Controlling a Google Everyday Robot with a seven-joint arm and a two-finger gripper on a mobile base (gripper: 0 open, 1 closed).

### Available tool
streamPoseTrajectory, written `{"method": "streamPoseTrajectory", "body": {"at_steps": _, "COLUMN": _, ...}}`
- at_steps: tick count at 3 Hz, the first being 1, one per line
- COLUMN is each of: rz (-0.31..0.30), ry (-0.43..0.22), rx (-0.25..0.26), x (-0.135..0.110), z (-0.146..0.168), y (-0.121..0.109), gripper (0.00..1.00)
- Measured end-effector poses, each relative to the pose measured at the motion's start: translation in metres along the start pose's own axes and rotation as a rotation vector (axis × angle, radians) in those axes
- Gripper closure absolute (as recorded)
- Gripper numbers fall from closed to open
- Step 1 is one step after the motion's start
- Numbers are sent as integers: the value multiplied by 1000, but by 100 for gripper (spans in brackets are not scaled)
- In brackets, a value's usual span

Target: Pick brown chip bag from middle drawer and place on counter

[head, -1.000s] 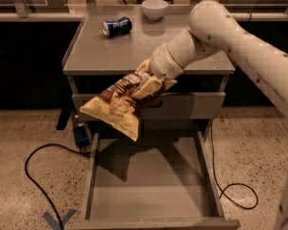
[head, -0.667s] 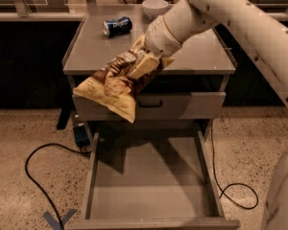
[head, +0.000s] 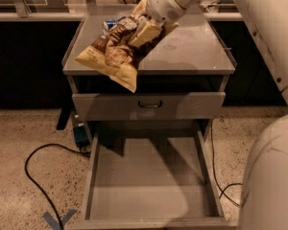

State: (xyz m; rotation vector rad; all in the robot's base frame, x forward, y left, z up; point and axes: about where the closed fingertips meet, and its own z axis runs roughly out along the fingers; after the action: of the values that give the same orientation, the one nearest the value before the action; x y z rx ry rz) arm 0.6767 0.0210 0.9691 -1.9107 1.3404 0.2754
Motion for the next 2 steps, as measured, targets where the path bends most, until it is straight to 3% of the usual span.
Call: {"method": "streamPoseTrajectory", "body": {"at_steps": 2, "rz": -66, "ry": 108, "rx": 308, "x": 62, "z": -24, "y": -71, "gripper": 100}}
